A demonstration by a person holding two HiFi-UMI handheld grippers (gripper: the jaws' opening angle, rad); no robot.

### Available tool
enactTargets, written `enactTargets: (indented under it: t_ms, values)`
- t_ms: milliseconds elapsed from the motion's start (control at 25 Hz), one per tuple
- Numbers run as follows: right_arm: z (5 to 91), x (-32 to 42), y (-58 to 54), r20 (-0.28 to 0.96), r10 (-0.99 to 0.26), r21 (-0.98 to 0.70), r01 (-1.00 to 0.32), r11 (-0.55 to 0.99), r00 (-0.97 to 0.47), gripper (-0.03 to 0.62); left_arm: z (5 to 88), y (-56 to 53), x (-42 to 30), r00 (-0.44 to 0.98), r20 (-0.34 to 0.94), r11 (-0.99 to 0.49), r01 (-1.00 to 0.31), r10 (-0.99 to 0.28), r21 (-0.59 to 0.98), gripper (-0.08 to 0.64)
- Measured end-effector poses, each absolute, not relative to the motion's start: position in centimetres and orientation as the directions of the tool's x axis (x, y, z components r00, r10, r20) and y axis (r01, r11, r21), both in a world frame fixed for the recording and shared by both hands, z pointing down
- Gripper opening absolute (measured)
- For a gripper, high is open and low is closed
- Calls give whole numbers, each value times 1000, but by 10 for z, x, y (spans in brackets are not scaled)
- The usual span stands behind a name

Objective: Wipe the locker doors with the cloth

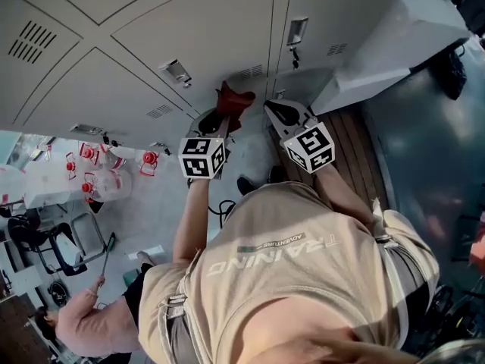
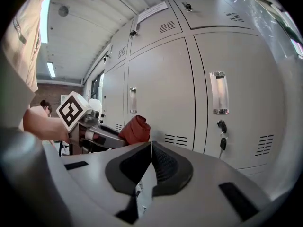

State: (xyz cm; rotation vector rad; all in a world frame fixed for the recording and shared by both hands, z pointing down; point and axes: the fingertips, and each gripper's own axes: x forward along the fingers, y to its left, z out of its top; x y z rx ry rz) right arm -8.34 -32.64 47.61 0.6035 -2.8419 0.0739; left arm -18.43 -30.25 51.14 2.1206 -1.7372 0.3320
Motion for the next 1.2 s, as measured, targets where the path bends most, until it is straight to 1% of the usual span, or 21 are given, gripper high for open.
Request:
enactTargets:
  t_ms: [160,320,520,680,960,1200]
  values:
    - [466,-95,-320,208,-388,-12,-399,917,-898,14,495,-286,-201,157,358,-102,-980,-920,168,84]
    - [453,-105,-313,182,-367,1,-374,928,-912,14,474,-272,-209,61,332,-56,-998,-941,23,84]
    - [431,-113,-303,140,-350,42,-348,937,-926,14,439,-262,-214,35,252,-32,-999,-967,13,84]
    - [418,-107,-304,112,-362,50,-359,932,-925,14,421,-258,-218,18,197,-18,-1000,-980,3,84]
    - [416,-101,-304,115,-375,55,-371,927,-920,14,425,-254,-223,9,197,-4,-1000,-980,27,83]
    - [418,-112,-303,115,-351,43,-348,937,-929,14,426,-255,-220,11,192,-10,-1000,-981,8,84]
